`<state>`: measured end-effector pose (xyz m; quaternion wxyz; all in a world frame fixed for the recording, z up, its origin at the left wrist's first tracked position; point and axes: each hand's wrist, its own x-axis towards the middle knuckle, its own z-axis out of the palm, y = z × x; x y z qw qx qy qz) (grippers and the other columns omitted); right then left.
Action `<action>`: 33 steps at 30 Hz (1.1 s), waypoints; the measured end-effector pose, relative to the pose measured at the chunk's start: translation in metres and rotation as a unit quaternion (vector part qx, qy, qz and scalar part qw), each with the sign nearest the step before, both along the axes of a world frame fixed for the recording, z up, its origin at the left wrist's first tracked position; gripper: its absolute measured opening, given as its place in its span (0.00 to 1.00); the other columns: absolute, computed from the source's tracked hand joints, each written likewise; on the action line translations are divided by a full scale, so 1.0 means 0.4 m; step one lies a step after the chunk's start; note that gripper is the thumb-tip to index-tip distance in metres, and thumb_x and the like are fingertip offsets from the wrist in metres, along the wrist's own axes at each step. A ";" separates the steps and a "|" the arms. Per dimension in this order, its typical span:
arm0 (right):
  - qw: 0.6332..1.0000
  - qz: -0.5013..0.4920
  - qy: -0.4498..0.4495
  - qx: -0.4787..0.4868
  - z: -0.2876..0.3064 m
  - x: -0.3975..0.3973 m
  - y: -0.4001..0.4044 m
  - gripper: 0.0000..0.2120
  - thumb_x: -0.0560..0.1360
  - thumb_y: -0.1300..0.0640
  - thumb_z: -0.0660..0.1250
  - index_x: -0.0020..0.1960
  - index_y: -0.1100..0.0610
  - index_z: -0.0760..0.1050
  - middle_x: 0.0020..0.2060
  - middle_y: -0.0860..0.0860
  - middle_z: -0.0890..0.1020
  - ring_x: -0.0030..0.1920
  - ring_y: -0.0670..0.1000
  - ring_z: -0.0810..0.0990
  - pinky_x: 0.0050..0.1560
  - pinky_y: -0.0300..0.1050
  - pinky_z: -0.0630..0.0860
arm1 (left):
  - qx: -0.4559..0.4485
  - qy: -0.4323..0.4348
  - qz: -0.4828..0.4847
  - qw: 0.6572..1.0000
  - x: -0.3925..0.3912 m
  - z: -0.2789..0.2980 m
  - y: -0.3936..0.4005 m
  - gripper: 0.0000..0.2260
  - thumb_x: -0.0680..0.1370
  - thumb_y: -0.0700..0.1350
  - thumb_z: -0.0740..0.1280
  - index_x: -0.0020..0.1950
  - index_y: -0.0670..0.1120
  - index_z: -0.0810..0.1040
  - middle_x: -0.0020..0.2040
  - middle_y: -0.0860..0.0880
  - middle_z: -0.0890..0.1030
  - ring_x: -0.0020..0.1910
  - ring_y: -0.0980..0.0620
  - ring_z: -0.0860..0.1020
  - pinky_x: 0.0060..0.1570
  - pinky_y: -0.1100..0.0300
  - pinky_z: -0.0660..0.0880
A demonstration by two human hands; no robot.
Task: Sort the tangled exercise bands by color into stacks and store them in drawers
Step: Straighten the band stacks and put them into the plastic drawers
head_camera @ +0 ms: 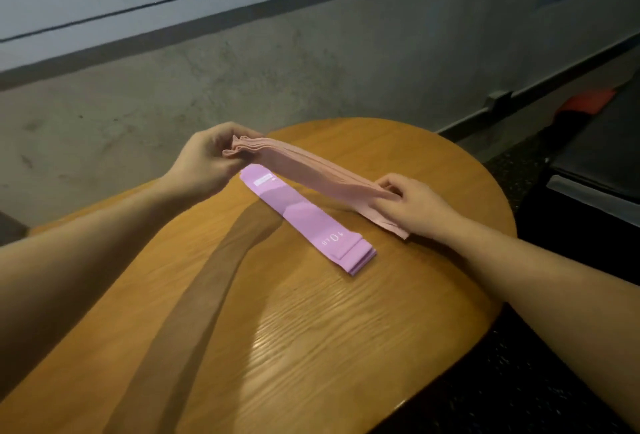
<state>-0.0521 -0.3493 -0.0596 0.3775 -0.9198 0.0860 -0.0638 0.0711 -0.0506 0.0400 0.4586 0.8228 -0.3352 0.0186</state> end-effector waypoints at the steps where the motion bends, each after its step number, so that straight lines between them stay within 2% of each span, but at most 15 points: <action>1: 0.999 0.005 -0.015 0.029 0.006 -0.010 -0.003 0.08 0.75 0.43 0.68 0.52 0.42 0.78 0.46 0.39 0.83 0.48 0.43 0.80 0.53 0.54 0.79 | -0.013 0.009 0.004 1.000 -0.019 -0.006 0.014 0.12 0.76 0.33 0.73 0.53 0.49 0.81 0.52 0.47 0.85 0.49 0.56 0.82 0.55 0.58 0.77; 3: 0.998 0.015 -0.043 0.051 0.032 -0.025 0.000 0.07 0.75 0.48 0.71 0.53 0.44 0.80 0.46 0.41 0.83 0.47 0.43 0.81 0.51 0.48 0.80 | -0.033 0.025 0.020 0.999 -0.058 -0.021 0.045 0.14 0.75 0.31 0.72 0.51 0.49 0.79 0.51 0.49 0.84 0.48 0.56 0.82 0.55 0.57 0.77; 5: 0.997 0.044 -0.056 0.043 0.069 -0.035 0.013 0.07 0.76 0.51 0.73 0.53 0.44 0.80 0.47 0.41 0.83 0.49 0.42 0.80 0.46 0.35 0.76 | -0.041 0.030 0.047 0.998 -0.098 -0.041 0.083 0.14 0.74 0.32 0.73 0.49 0.50 0.77 0.47 0.48 0.83 0.46 0.53 0.81 0.54 0.51 0.79; 6: 0.996 0.065 -0.053 0.023 0.090 -0.038 0.023 0.07 0.76 0.51 0.72 0.53 0.43 0.79 0.47 0.40 0.82 0.49 0.41 0.80 0.44 0.31 0.75 | -0.043 0.029 0.064 0.997 -0.118 -0.052 0.105 0.14 0.75 0.33 0.72 0.49 0.51 0.75 0.47 0.47 0.82 0.46 0.50 0.80 0.53 0.50 0.79; 9: 0.990 0.107 -0.034 -0.085 0.150 -0.042 0.069 0.07 0.76 0.44 0.69 0.54 0.40 0.78 0.46 0.37 0.83 0.45 0.41 0.81 0.42 0.38 0.76 | -0.071 0.033 0.106 0.991 -0.193 -0.071 0.182 0.20 0.76 0.32 0.71 0.58 0.56 0.74 0.50 0.45 0.80 0.49 0.50 0.81 0.52 0.57 0.80; 11: 0.981 0.138 -0.028 -0.136 0.183 -0.042 0.120 0.10 0.76 0.40 0.66 0.56 0.38 0.77 0.46 0.38 0.83 0.43 0.44 0.82 0.41 0.41 0.77 | -0.082 0.035 0.139 0.986 -0.245 -0.085 0.236 0.26 0.77 0.33 0.71 0.66 0.60 0.73 0.53 0.52 0.81 0.52 0.59 0.81 0.55 0.64 0.78; 14: 0.957 0.218 -0.030 -0.189 0.208 -0.031 0.216 0.14 0.75 0.36 0.66 0.58 0.38 0.75 0.49 0.39 0.83 0.45 0.46 0.82 0.45 0.45 0.79 | -0.080 0.035 0.188 0.978 -0.317 -0.119 0.327 0.23 0.78 0.34 0.70 0.68 0.55 0.74 0.53 0.66 0.82 0.54 0.70 0.79 0.56 0.73 0.74; 15: 0.949 0.242 -0.022 -0.202 0.209 -0.025 0.249 0.15 0.75 0.36 0.66 0.59 0.38 0.75 0.49 0.40 0.83 0.45 0.47 0.82 0.45 0.46 0.79 | -0.069 0.026 0.211 0.975 -0.342 -0.132 0.359 0.21 0.78 0.35 0.70 0.68 0.53 0.75 0.53 0.68 0.81 0.53 0.73 0.77 0.54 0.75 0.72; 17: 0.926 0.286 -0.019 -0.246 0.199 -0.009 0.310 0.16 0.77 0.37 0.65 0.62 0.40 0.74 0.53 0.42 0.82 0.50 0.49 0.81 0.48 0.47 0.77 | -0.037 0.005 0.251 0.967 -0.386 -0.162 0.422 0.20 0.78 0.37 0.70 0.68 0.50 0.76 0.57 0.63 0.80 0.54 0.75 0.75 0.54 0.77 0.70; 19: 0.903 0.322 -0.030 -0.282 0.180 0.007 0.365 0.17 0.78 0.37 0.64 0.64 0.41 0.73 0.56 0.41 0.81 0.53 0.48 0.79 0.47 0.44 0.73 | -0.013 0.006 0.283 0.959 -0.423 -0.190 0.477 0.19 0.78 0.38 0.70 0.67 0.52 0.76 0.57 0.60 0.79 0.54 0.75 0.74 0.54 0.77 0.69; 22: 0.893 0.357 -0.035 -0.272 0.161 0.016 0.435 0.15 0.79 0.39 0.63 0.63 0.42 0.73 0.52 0.38 0.80 0.49 0.43 0.76 0.44 0.37 0.68 | 0.008 0.013 0.325 0.946 -0.452 -0.227 0.539 0.18 0.78 0.37 0.71 0.66 0.52 0.77 0.56 0.56 0.80 0.54 0.72 0.75 0.53 0.77 0.69; 26: 0.876 0.393 -0.021 -0.278 0.126 0.029 0.491 0.14 0.79 0.38 0.62 0.61 0.42 0.73 0.55 0.40 0.80 0.53 0.45 0.77 0.53 0.44 0.74 | 0.034 0.006 0.353 0.935 -0.460 -0.258 0.571 0.18 0.77 0.38 0.72 0.66 0.48 0.78 0.57 0.52 0.80 0.51 0.66 0.76 0.53 0.78 0.68; 28: 0.877 0.389 0.004 -0.283 0.106 0.039 0.486 0.14 0.79 0.38 0.62 0.62 0.40 0.70 0.57 0.40 0.80 0.54 0.46 0.79 0.55 0.46 0.76 | 0.044 0.010 0.355 0.934 -0.450 -0.262 0.568 0.19 0.78 0.39 0.71 0.69 0.47 0.76 0.59 0.53 0.78 0.55 0.65 0.74 0.54 0.79 0.66; 31: 0.875 0.393 0.017 -0.282 0.097 0.042 0.462 0.16 0.80 0.41 0.61 0.67 0.35 0.66 0.60 0.37 0.79 0.56 0.44 0.79 0.59 0.47 0.76 | 0.071 0.029 0.357 0.931 -0.439 -0.269 0.569 0.22 0.80 0.44 0.70 0.73 0.48 0.72 0.62 0.54 0.74 0.60 0.59 0.72 0.61 0.66 0.67; 33: 0.871 0.396 0.014 -0.291 0.098 0.034 0.446 0.18 0.81 0.45 0.61 0.71 0.37 0.65 0.63 0.35 0.76 0.59 0.41 0.76 0.61 0.46 0.74 | 0.099 0.028 0.354 0.930 -0.440 -0.274 0.572 0.22 0.80 0.47 0.69 0.73 0.50 0.70 0.62 0.54 0.73 0.59 0.57 0.73 0.61 0.60 0.69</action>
